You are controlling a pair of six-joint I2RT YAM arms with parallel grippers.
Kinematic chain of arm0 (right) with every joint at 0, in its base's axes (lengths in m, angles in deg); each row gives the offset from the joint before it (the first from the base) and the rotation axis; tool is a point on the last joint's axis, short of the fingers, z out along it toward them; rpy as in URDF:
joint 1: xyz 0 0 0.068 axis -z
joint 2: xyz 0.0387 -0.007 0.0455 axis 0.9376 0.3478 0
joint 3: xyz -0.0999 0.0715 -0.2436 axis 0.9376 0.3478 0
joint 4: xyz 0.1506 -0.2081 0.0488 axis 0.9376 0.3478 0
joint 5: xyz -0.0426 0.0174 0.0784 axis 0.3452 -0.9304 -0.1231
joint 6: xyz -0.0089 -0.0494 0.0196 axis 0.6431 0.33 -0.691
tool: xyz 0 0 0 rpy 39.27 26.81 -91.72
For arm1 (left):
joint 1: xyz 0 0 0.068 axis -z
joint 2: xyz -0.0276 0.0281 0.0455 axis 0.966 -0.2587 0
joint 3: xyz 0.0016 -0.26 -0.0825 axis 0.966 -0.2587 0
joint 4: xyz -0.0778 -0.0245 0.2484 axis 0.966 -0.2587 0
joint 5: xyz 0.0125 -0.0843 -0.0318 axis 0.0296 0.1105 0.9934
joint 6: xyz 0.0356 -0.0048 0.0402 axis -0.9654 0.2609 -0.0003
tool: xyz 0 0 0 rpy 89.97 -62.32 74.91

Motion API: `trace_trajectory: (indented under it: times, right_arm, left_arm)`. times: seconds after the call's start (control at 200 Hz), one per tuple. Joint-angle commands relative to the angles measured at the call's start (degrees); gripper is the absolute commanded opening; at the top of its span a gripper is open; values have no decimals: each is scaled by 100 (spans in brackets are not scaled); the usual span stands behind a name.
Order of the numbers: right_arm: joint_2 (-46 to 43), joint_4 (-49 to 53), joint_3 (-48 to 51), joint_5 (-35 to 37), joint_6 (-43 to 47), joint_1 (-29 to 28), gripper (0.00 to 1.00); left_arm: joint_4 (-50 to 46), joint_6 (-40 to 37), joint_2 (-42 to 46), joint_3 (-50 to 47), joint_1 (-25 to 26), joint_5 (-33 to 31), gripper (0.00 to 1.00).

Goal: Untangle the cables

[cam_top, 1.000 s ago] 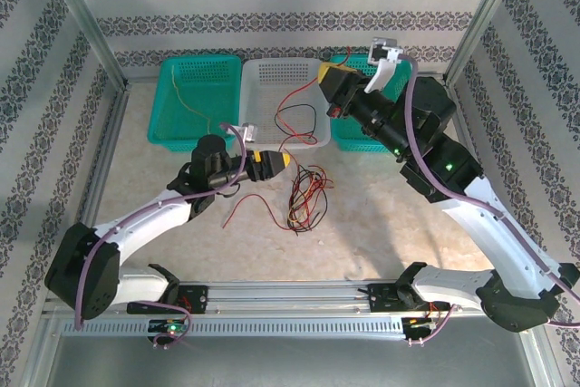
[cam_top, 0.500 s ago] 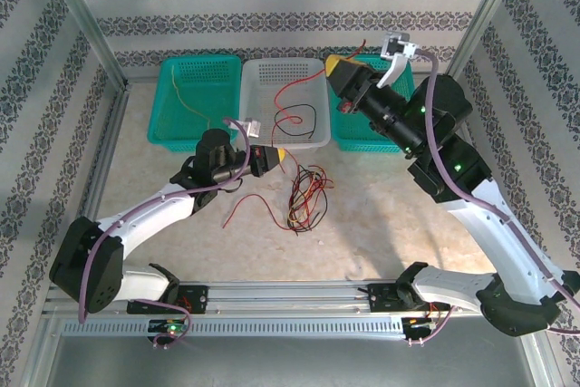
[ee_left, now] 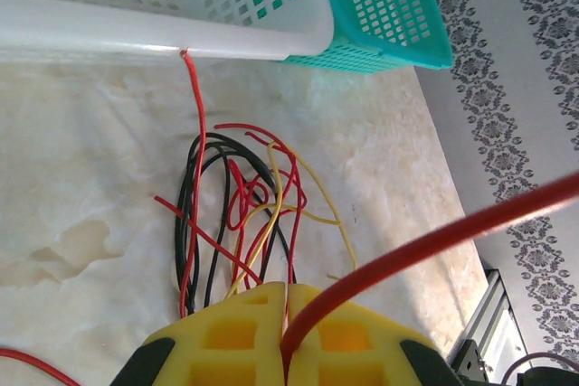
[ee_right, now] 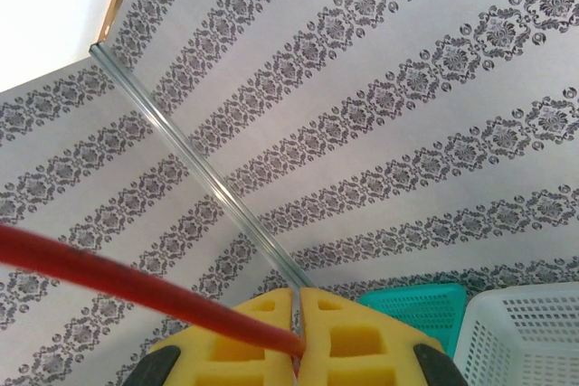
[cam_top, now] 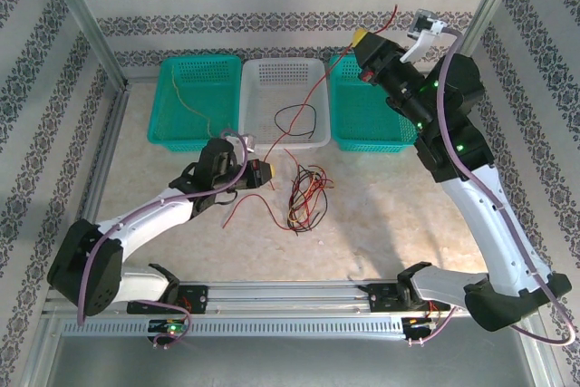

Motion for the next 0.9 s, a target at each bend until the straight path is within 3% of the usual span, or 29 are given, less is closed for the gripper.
trace_trajectory:
  times: [0.0,0.095,0.175,0.225,0.285,0.37,0.66,0.804,0.894]
  right_arm:
    - [16,-251,-253,-238,-171,192,0]
    - [221,-25,-558,-385,-125,299,0]
    - [451,215,-903,-370,53,410,0]
    - [666,452,-1256,-359,162,547,0]
    - [943,639,-1643,-415,206,781,0]
    - [1313,778,-2092,-471,219,1125,0]
    - [3256,1608,-4477,-377,598,1903,0]
    - [4712,2538,-6309,-356,623,2217,0]
    - [5199,2842,-6558,-366,557,2351,0]
  left_arm:
    - [-181,401,-128,-131,-62,-47,0]
    - [-53,525,-101,-67,-62,12,1]
    - [-147,516,-52,107,-63,7,33]
    - [-283,459,0,205,-61,-81,48]
    - [-455,369,101,251,-58,-251,60]
    - [-704,281,303,209,-63,-547,69]
    - [-1375,90,1007,-76,-84,-1196,77]
    - [-1751,-68,929,48,-130,-1200,75]
    - [-1798,-81,912,28,-151,-1062,74]
